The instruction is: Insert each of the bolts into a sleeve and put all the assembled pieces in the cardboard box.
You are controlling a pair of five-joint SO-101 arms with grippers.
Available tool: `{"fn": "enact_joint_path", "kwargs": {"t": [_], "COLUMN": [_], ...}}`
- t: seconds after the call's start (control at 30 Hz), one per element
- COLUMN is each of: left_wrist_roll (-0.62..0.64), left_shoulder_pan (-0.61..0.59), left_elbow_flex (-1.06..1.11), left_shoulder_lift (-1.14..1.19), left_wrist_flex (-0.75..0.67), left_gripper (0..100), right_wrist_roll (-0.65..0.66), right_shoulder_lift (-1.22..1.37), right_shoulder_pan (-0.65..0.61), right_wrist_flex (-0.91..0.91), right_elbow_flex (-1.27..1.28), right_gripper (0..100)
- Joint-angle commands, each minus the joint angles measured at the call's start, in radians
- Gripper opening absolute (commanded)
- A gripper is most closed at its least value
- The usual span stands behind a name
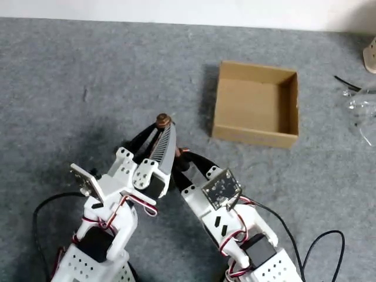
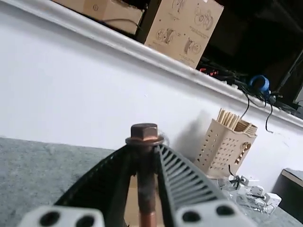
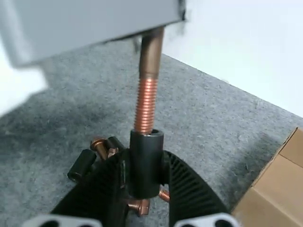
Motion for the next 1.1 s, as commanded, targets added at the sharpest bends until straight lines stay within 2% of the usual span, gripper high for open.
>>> {"fn": "enact_joint_path", "kwargs": {"t": [0.0,0.33,0.47,0.87,1.07], "left_wrist_roll": [0.011,0.017,0.107,0.12,0.172], "left_shoulder_pan": [0.008,0.01,-0.012,-0.015,-0.021], "left_elbow_flex": [0.025,0.025,0.025,0.025,0.025], "left_shoulder_lift": [-0.004,0.001,-0.001,0.004,0.004], "left_wrist_flex": [-0.017,0.014,0.041,0.069,0.129], "left_gripper": [1,1,1,1,1], "right_wrist_roll": [0.011,0.011,0.011,0.011,0.011], "right_shoulder_lift": [-0.012,-0.013,-0.013,-0.013,-0.013], "right_shoulder_pan": [-0.007,-0.007,-0.007,-0.008,-0.008], "right_wrist_flex": [-0.002,-0.004,-0.004,-0.004,-0.002], "right_elbow_flex": [0.14,0.14,0.14,0.14,0.14], "right_gripper": [0.4,0.4,0.4,0.4,0.4]}}
